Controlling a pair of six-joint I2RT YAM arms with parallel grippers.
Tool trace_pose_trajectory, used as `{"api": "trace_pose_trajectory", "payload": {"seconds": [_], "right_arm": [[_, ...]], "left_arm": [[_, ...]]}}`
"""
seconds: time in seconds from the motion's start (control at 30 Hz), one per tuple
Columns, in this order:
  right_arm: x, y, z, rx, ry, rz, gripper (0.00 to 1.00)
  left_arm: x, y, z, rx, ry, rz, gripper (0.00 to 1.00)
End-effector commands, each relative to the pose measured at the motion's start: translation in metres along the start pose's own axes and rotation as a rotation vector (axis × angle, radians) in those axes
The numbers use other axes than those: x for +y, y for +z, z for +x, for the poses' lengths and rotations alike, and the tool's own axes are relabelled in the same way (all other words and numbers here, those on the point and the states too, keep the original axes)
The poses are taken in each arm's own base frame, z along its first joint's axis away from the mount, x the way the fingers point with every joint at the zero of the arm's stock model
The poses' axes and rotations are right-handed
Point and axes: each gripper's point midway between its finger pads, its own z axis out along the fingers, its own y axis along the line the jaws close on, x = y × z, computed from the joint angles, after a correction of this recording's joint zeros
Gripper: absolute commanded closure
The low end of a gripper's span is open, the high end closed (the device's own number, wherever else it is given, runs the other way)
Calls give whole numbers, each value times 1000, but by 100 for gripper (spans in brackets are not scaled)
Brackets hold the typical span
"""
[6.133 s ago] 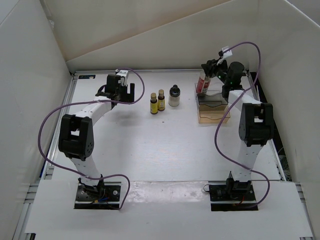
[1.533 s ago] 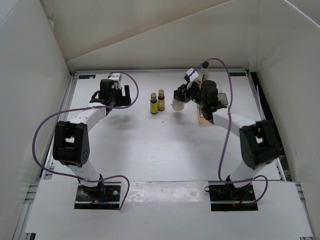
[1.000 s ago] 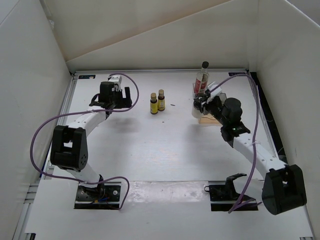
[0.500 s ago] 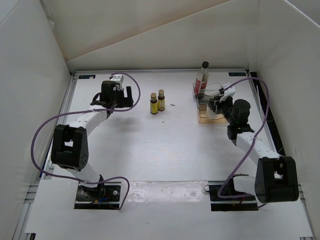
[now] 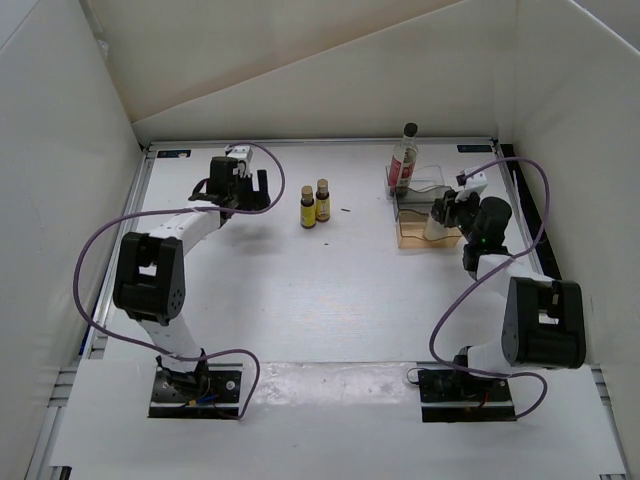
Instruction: Organize the condiment bottles
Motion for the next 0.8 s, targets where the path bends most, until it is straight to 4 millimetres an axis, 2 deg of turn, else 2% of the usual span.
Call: {"api": "trace_pose_trajectory", "payload": {"seconds": [0.0,0.27,0.37,0.4,0.47,0.53,0.67,0.77], "right_arm": [[-16,9,-57,-187,-45,22,100],[-16,18,-30,-150,-18,16,100],[-15,19,-26,-149,-9,22,100],[-14,19,-27,-152,-7,25,86],[-12,19,-24,-146,4,21,65],[-12,17,-22,-144,7,31,34],[-4,14,-29,-154,-3,25,10],[-2,10,-30,-157,-8,35,10]], "left_arm": [[-11,-1,-20,-35,9,29,0],[-11,9,-15,-8,11,31,0],[-10,12,-13,0,8,30,0],[-12,13,-14,-4,11,33,0],[-10,13,-13,1,9,30,0],[-10,13,-12,4,7,31,0],[-12,13,-12,2,11,35,0],[-10,11,-10,3,6,34,0]]}}
